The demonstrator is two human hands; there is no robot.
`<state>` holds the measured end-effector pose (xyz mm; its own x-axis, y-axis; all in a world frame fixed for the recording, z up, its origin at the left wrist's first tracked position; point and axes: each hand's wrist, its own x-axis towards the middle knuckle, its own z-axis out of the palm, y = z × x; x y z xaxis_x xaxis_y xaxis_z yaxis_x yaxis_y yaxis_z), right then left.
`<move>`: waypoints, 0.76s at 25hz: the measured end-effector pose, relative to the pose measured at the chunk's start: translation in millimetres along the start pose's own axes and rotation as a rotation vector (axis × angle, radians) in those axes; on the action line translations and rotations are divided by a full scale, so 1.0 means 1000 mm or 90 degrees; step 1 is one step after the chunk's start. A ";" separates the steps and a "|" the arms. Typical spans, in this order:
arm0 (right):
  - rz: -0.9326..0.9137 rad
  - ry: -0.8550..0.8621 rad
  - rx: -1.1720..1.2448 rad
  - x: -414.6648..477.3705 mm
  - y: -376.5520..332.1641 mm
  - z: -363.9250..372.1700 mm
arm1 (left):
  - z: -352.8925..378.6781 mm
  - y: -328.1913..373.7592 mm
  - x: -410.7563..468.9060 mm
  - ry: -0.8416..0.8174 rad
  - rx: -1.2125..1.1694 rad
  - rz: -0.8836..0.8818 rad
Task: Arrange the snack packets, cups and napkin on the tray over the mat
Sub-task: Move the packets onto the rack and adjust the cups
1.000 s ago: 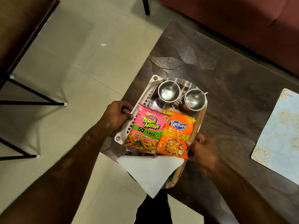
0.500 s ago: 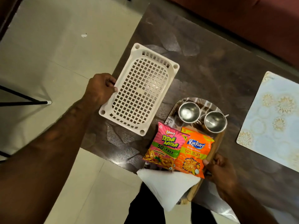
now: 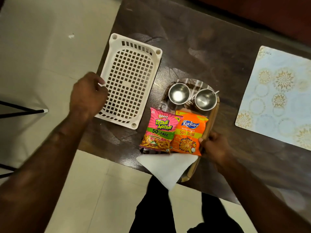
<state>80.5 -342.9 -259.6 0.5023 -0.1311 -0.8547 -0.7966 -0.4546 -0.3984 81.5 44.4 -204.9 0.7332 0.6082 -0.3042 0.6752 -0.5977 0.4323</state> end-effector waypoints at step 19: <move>-0.330 0.134 -0.461 -0.025 -0.023 0.000 | 0.078 0.061 -0.121 -0.309 0.008 0.017</move>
<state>86.1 -329.0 -229.1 0.8457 0.1186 -0.5203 -0.0837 -0.9334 -0.3489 39.9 -106.8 -208.2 0.7019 0.2800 -0.6549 0.6538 -0.6182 0.4363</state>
